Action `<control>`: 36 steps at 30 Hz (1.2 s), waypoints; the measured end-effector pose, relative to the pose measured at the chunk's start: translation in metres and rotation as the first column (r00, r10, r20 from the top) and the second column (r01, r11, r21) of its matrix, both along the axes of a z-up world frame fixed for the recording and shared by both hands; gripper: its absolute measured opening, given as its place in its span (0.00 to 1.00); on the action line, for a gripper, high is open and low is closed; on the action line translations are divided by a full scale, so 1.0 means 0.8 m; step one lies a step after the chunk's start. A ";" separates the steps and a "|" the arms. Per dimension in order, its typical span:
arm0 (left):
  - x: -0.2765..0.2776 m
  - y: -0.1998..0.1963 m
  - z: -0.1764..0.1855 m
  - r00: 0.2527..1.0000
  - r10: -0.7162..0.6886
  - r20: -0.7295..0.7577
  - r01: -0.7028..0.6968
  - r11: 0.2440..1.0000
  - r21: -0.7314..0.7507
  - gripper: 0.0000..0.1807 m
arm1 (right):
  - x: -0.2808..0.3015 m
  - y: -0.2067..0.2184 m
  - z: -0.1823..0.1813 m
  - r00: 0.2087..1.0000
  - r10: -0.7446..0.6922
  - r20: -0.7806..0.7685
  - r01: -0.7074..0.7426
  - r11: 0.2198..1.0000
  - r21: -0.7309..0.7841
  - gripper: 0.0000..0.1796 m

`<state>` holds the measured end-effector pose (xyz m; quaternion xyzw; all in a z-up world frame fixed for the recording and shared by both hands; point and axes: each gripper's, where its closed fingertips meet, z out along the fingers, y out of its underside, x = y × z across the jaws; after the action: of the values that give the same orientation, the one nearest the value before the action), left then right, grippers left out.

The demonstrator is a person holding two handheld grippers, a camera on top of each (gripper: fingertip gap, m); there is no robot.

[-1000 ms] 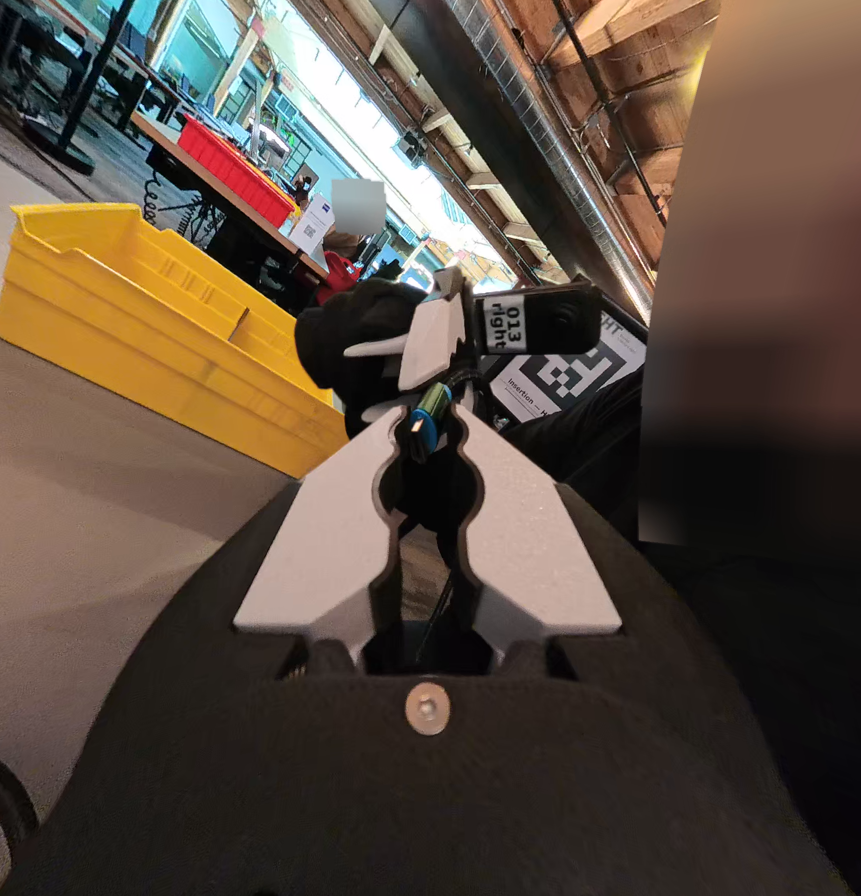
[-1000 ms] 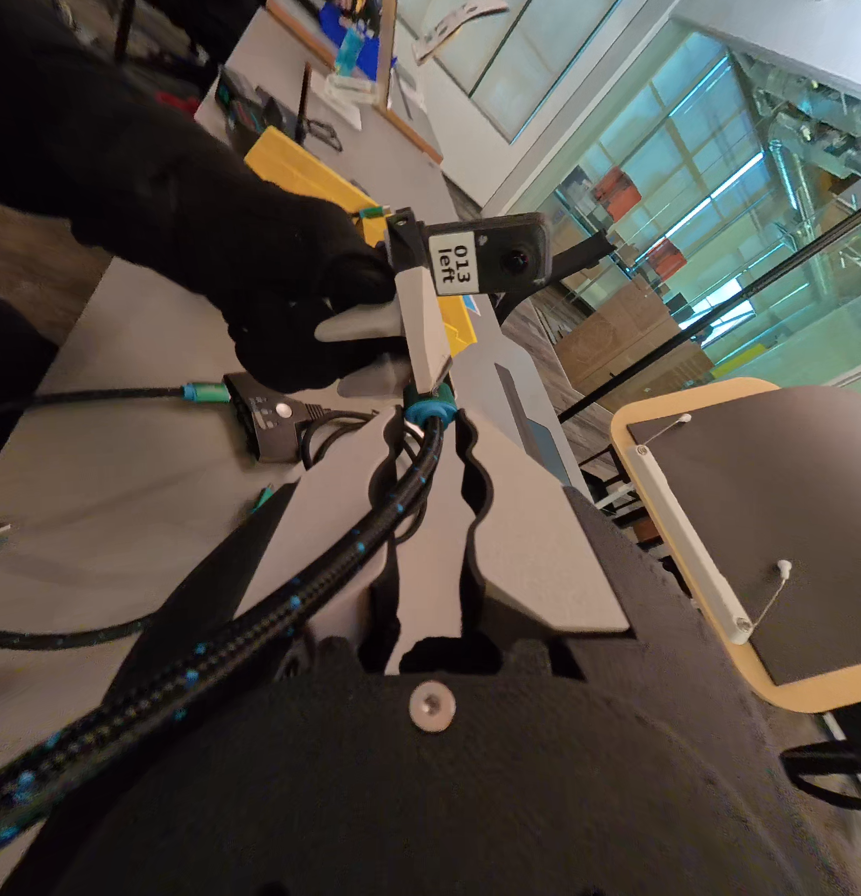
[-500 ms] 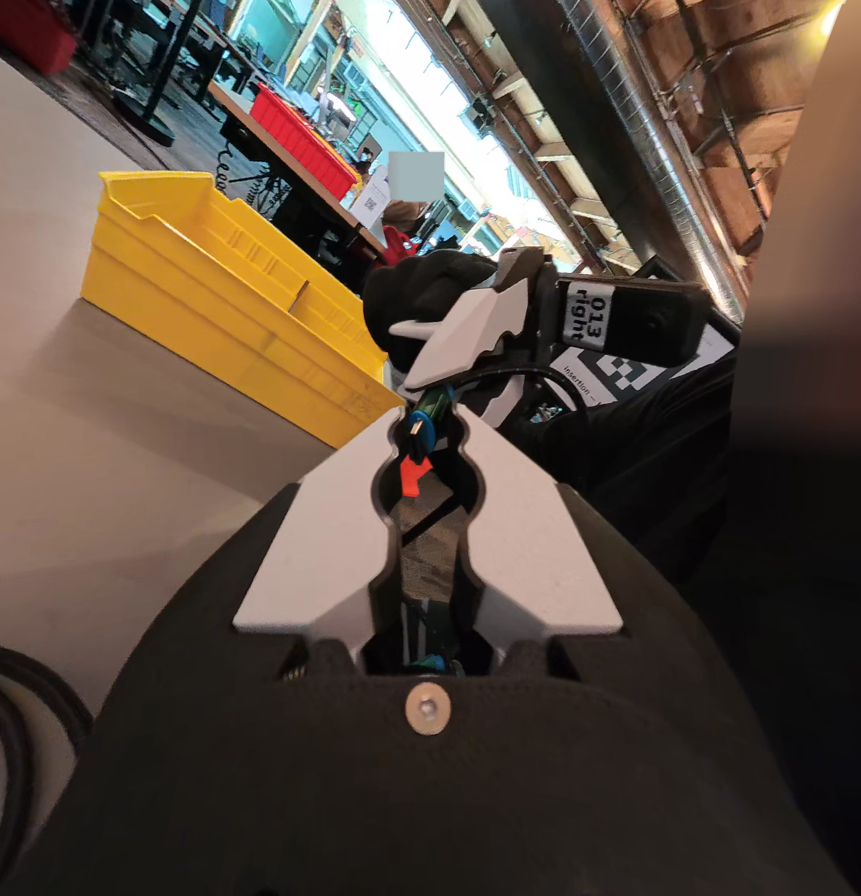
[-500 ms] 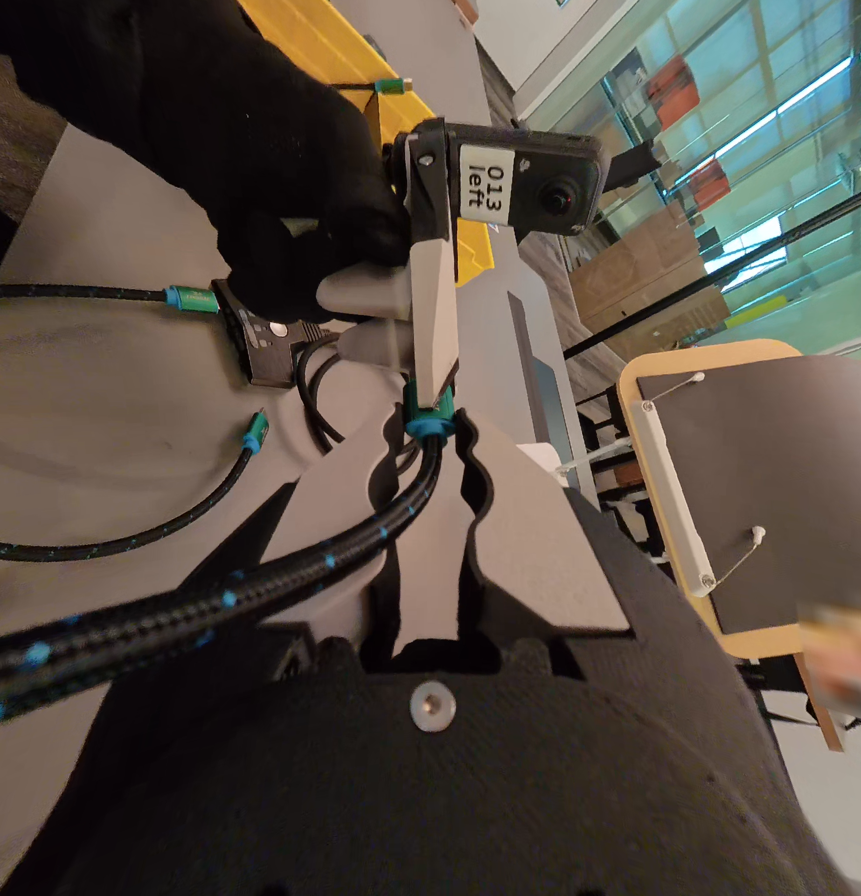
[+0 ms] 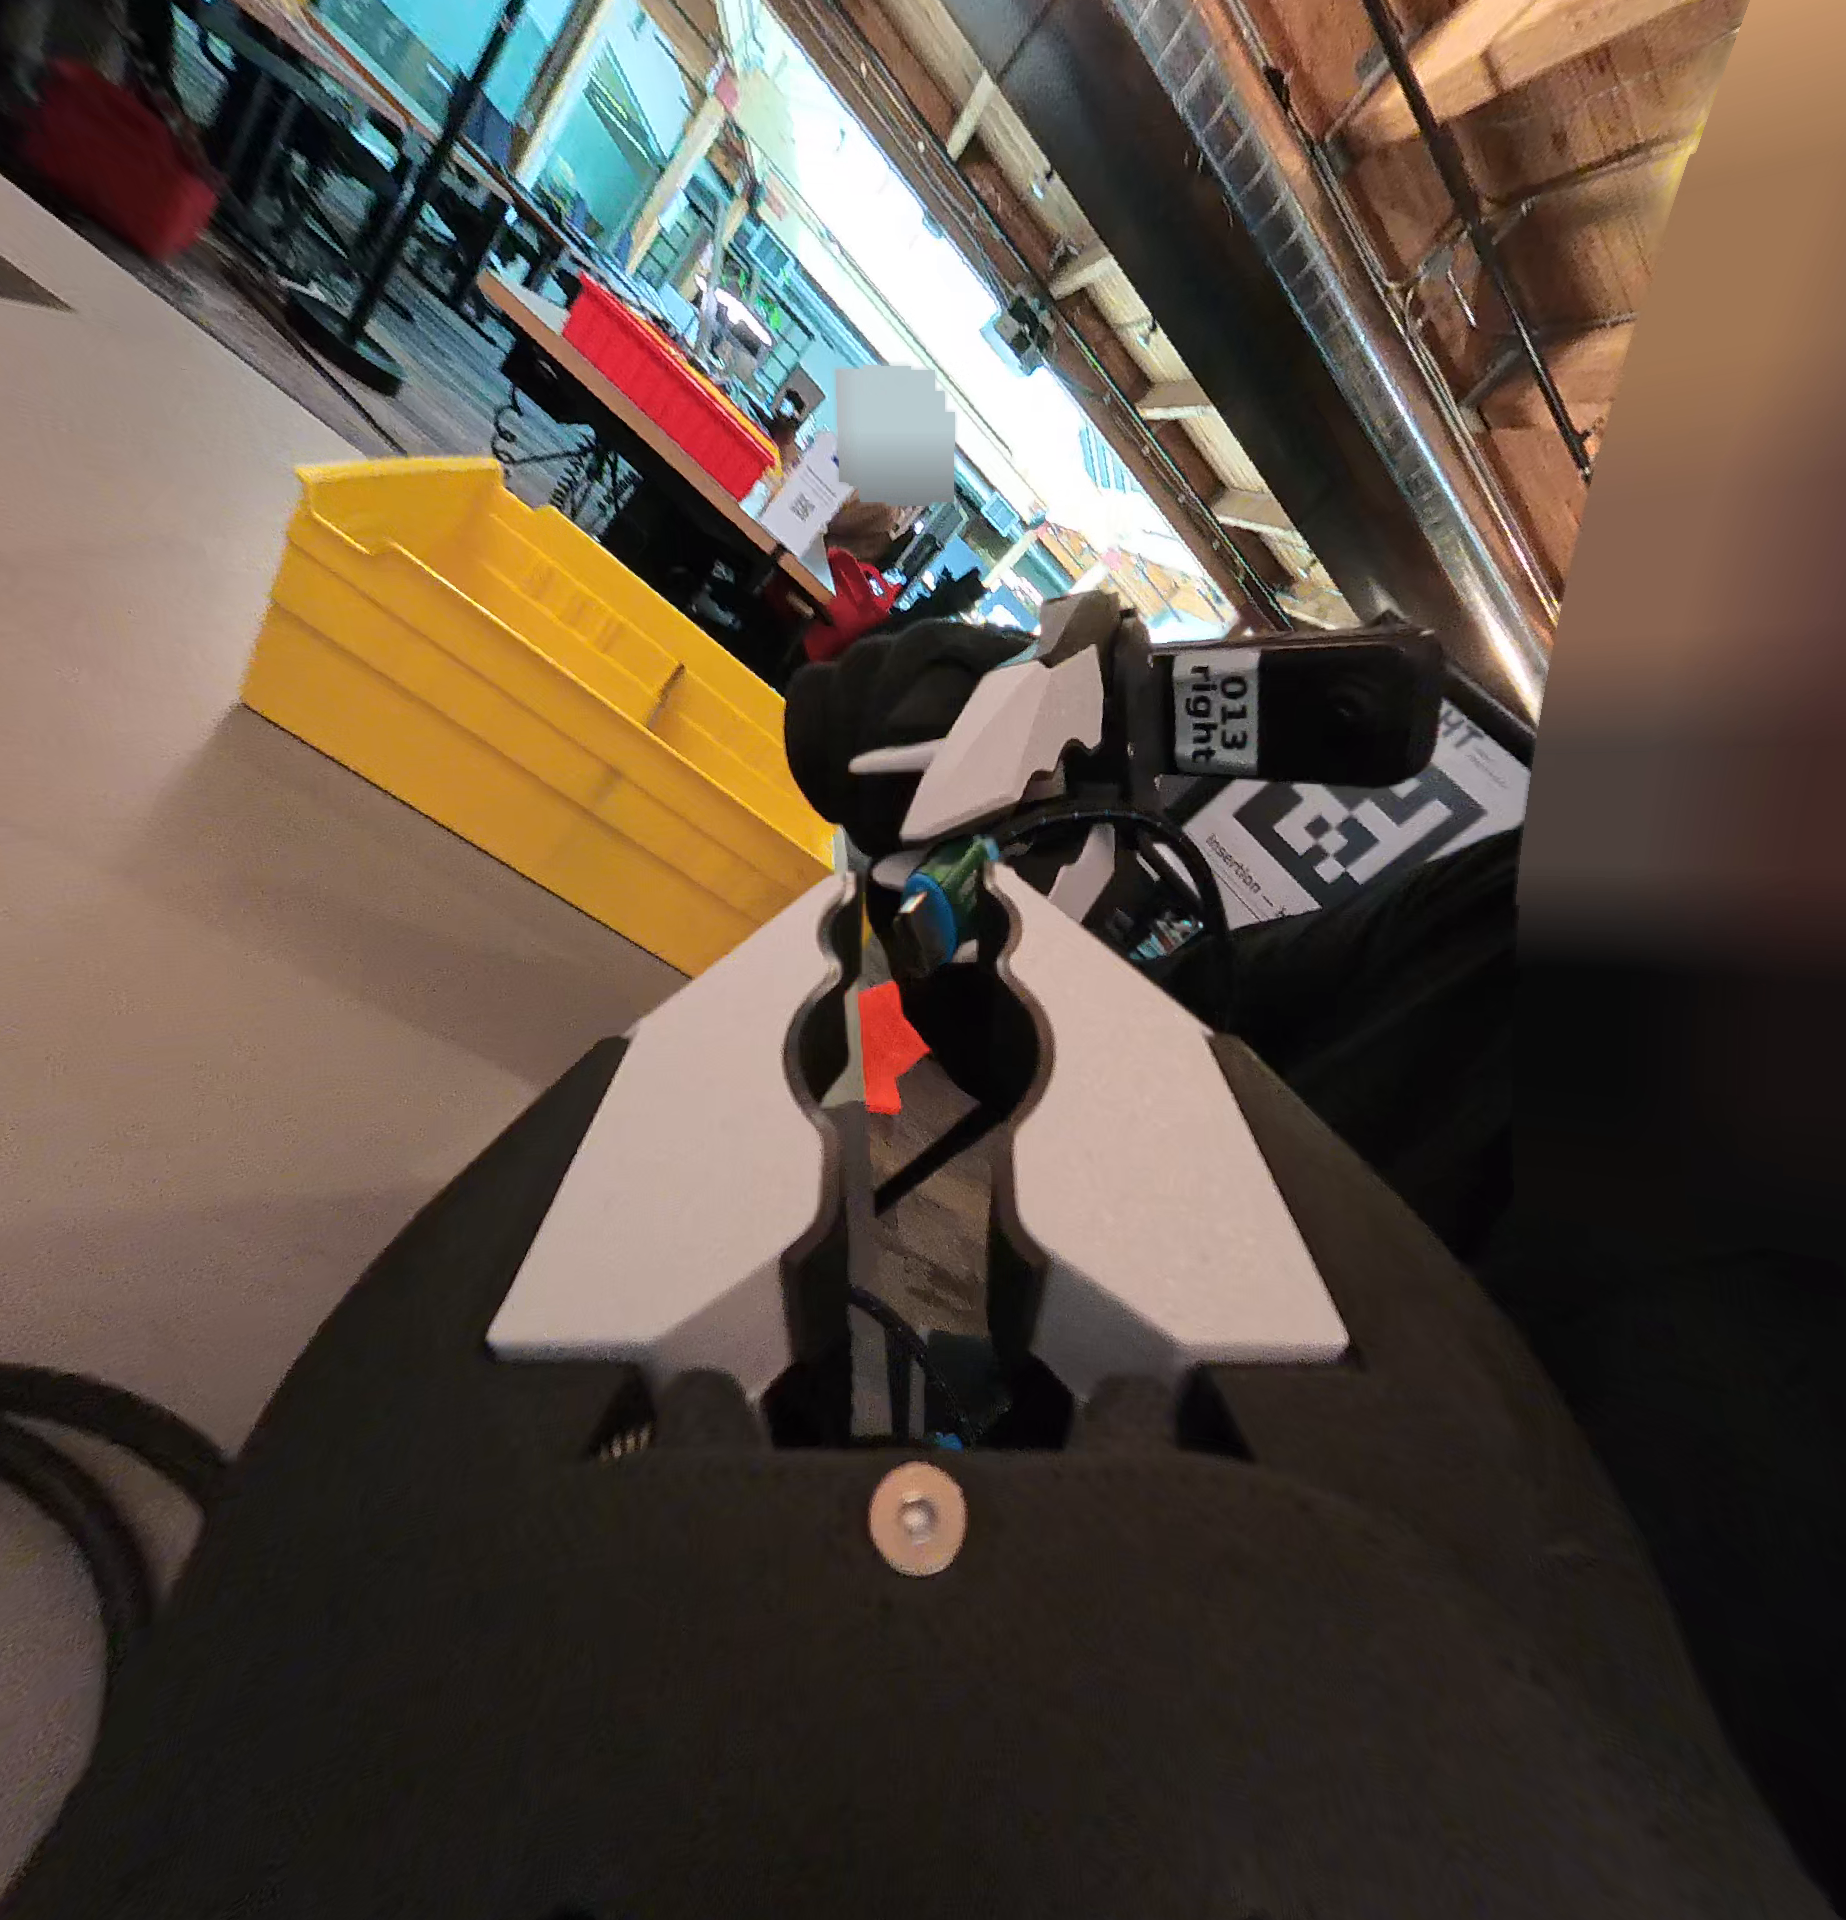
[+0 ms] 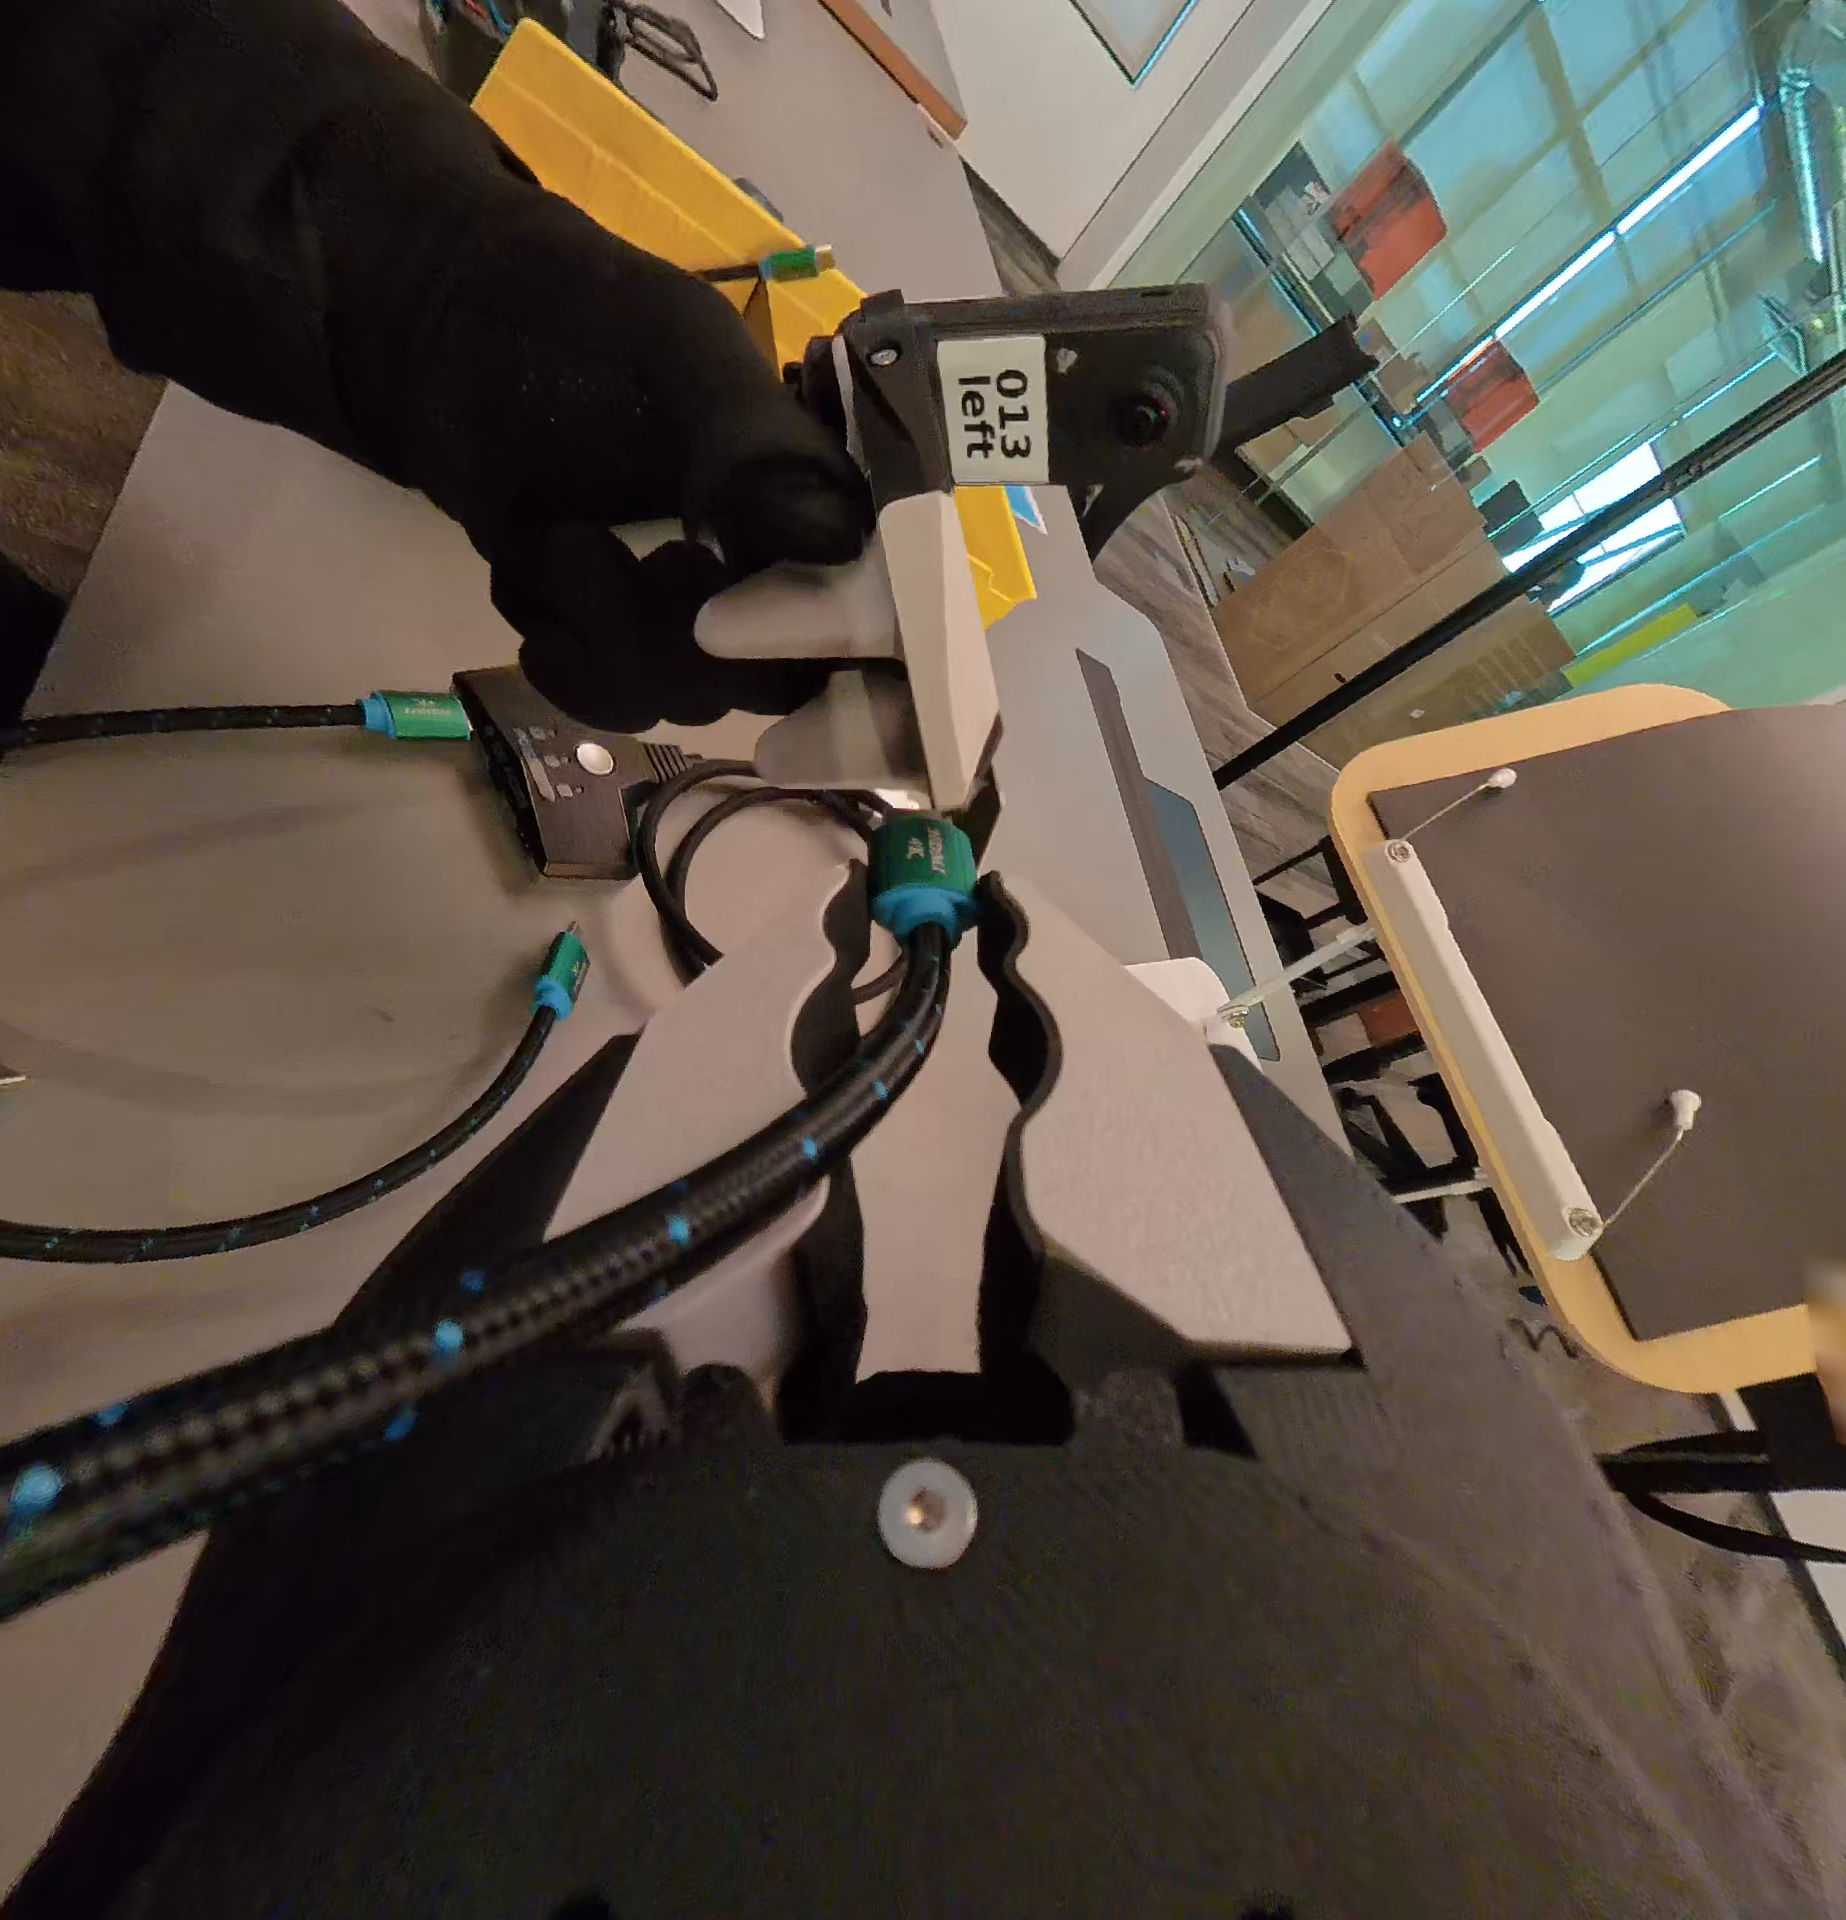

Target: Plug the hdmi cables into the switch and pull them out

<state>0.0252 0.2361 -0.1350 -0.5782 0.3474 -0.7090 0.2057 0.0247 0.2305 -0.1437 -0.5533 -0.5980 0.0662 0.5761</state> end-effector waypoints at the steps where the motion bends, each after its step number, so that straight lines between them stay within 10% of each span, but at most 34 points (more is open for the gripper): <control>1: -0.004 0.005 0.001 1.000 0.016 0.002 -0.016 1.000 0.003 0.11 | 0.002 0.000 0.002 1.000 -0.001 -0.017 0.001 1.000 -0.005 0.10; 12: -0.049 0.019 -0.012 0.957 0.197 -0.211 -0.117 0.932 0.342 0.19 | 0.053 0.015 0.048 0.986 -0.116 -0.122 0.116 0.993 -0.005 0.10; 21: -0.089 -0.008 -0.100 0.779 0.288 -0.558 0.233 0.692 0.683 0.32 | 0.106 0.013 0.094 0.952 -0.189 -0.239 0.187 0.982 -0.030 0.10; 36: -0.172 0.003 -0.188 0.394 0.342 -0.853 0.784 0.359 0.506 0.60 | 0.069 -0.003 0.048 0.955 -0.138 -0.263 0.104 0.985 -0.139 0.10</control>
<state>-0.1120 0.2382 -0.2852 -0.5678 0.8114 0.0014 0.1383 0.0797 0.2278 -0.1050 -0.6092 -0.4730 0.1433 0.6202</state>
